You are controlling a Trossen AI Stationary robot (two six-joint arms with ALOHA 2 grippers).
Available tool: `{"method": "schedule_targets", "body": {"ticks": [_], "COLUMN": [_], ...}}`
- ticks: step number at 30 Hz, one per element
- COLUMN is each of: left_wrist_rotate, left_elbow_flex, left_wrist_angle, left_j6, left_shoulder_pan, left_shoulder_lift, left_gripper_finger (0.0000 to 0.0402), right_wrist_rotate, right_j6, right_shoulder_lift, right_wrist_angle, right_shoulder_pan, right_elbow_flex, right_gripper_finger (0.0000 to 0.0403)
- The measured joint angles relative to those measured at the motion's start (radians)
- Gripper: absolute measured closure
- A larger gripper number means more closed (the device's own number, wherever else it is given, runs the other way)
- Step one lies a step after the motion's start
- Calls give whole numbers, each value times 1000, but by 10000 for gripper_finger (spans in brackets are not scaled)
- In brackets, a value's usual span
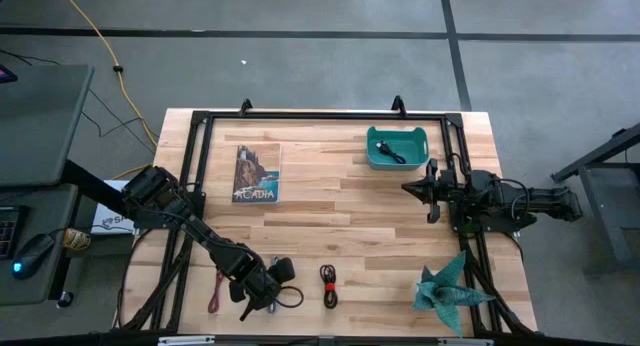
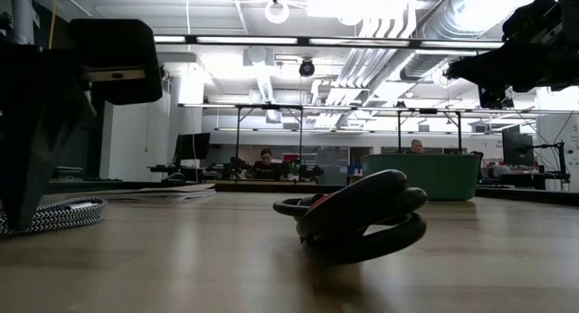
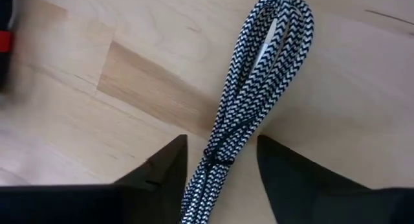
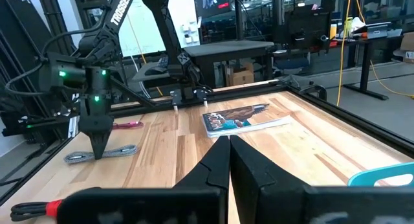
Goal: Pick and place USB-C Cables
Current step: Put the white charger cable into the green bin
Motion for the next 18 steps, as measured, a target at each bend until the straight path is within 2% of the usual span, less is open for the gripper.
{"method": "schedule_targets", "body": {"ticks": [11, 18], "left_wrist_rotate": [-25, -31], "left_elbow_flex": [0, -1], "left_wrist_angle": [15, 43], "left_j6": [-13, -55], "left_shoulder_pan": [4, 16], "left_shoulder_lift": [3, 4], "left_gripper_finger": [389, 397], "right_wrist_rotate": [0, 0], "right_j6": [0, 0], "right_shoulder_lift": [0, 0], "right_wrist_angle": [0, 0], "right_shoulder_pan": [0, 0], "right_elbow_flex": [0, 0], "right_gripper_finger": [403, 403]}}
